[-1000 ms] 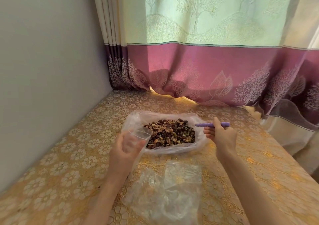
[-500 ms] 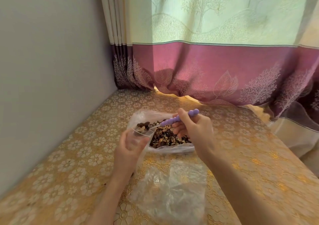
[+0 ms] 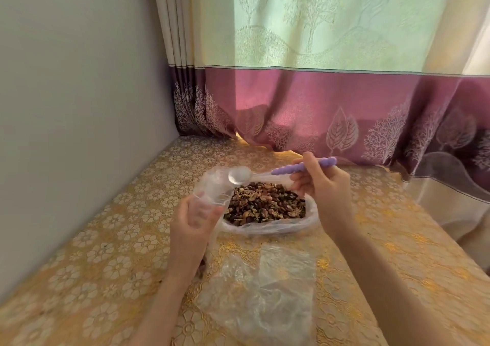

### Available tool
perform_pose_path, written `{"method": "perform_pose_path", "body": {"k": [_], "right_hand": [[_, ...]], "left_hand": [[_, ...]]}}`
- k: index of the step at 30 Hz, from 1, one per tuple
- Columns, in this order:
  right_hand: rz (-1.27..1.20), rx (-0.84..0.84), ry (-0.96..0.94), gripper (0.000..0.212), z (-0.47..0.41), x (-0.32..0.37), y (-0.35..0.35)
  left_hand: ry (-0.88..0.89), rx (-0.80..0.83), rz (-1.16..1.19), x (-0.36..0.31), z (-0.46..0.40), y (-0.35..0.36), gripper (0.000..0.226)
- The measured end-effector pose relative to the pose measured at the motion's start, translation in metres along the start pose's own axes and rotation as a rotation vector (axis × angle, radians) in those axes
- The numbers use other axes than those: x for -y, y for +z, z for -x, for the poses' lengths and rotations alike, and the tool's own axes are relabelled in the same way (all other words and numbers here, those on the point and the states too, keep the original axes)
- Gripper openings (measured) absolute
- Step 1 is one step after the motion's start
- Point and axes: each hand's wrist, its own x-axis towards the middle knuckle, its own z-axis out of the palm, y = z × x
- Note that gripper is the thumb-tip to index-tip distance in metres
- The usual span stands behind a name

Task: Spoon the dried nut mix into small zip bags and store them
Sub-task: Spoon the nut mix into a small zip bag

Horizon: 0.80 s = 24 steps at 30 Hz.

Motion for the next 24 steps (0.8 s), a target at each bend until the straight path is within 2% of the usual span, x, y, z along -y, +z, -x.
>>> {"method": "perform_pose_path", "body": {"k": [3,6,9,14,18,24], "right_hand": [[0.192,-0.175,0.048,0.037,-0.008,-0.016,-0.024],[0.527,-0.253,0.035,0.038,-0.01,-0.035,-0.043],[0.65,-0.294,0.005,0.038,-0.008,-0.047,-0.054],[0.689,-0.26,-0.001,0.037,-0.01,-0.061,-0.048],[0.608,-0.277,0.021,0.041,-0.013,-0.07,-0.035],[0.275,-0.319,0.373,0.03,-0.016,-0.089,-0.029]], "left_hand": [[0.004,0.009,-0.008,-0.001,0.0,0.0,0.067],[-0.002,0.005,-0.014,-0.004,0.001,0.003,0.078],[-0.006,0.006,-0.031,-0.004,0.001,0.003,0.089],[-0.001,0.011,-0.044,-0.007,0.002,0.004,0.089],[-0.04,0.026,-0.004,-0.01,0.005,0.004,0.083],[-0.054,0.032,0.014,-0.011,0.004,0.005,0.082]]}}
